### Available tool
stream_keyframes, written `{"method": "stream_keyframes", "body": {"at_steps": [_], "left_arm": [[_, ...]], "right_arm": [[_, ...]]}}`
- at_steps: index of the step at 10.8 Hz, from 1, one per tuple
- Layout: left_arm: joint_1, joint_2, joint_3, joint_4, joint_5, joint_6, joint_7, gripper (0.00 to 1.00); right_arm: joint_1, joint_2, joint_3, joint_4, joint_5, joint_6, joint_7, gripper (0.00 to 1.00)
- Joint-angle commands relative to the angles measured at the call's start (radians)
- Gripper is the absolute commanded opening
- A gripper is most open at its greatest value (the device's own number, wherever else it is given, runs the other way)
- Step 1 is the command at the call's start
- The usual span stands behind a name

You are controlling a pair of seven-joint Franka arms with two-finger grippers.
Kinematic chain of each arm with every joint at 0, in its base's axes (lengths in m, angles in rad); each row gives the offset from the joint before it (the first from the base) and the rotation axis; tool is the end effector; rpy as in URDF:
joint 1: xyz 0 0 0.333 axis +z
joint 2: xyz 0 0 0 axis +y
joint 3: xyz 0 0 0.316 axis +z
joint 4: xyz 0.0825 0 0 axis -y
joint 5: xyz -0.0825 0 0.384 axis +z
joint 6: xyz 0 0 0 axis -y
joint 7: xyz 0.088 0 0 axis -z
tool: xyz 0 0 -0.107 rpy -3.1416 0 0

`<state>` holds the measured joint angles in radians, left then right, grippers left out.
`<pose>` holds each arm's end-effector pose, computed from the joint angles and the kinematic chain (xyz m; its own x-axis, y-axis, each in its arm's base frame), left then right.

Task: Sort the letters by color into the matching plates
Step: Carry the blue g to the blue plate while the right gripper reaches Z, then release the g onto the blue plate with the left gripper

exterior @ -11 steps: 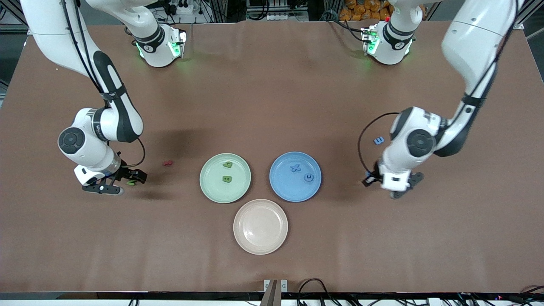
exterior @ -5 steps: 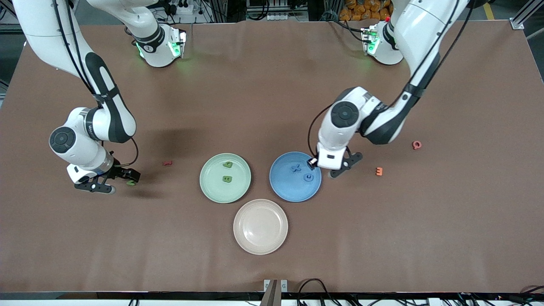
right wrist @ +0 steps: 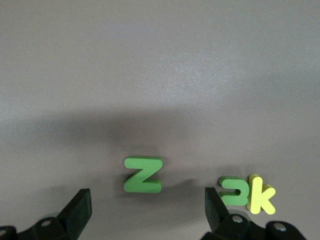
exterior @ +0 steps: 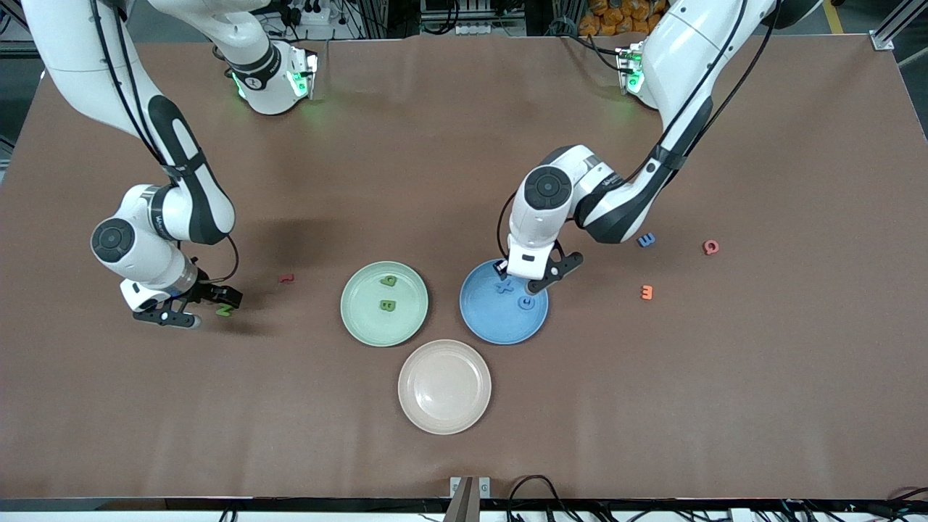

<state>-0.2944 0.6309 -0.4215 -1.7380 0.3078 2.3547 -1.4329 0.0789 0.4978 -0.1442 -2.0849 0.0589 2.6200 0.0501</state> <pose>0.5274 -0.4162 0.2448 0.8353 0.5498 -0.0080 0.5493 -0.8336 0.0578 0.5882 -0.0395 0.1888 0.9883 -0.1456 0.0461 -0.1473 -0.9885 0.0349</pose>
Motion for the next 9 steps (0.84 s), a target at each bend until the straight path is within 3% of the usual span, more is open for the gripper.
{"method": "stream_keyframes", "body": {"at_steps": [1,5,6,7,9], "left_arm": [[-0.017,0.07,0.006,0.101,0.034,-0.006,-0.024,0.0],[-0.022,0.099,0.009,0.115,0.036,0.08,-0.006,0.0],[-0.022,0.104,0.009,0.117,0.045,0.081,0.05,0.72],[-0.031,0.102,0.009,0.115,0.06,0.081,0.122,1.0],[-0.02,0.095,0.01,0.109,0.07,0.072,0.127,1.0]], "right_arm": [[-0.022,0.01,0.023,-0.003,0.01,0.02,0.001,1.0],[-0.024,0.033,0.026,0.005,0.053,0.048,-0.001,1.0],[-0.022,0.039,0.026,0.006,0.053,0.048,-0.001,1.0],[-0.022,0.041,0.026,0.008,0.053,0.054,-0.001,1.0],[-0.022,0.042,0.026,0.009,0.055,0.055,0.001,0.93]]}}
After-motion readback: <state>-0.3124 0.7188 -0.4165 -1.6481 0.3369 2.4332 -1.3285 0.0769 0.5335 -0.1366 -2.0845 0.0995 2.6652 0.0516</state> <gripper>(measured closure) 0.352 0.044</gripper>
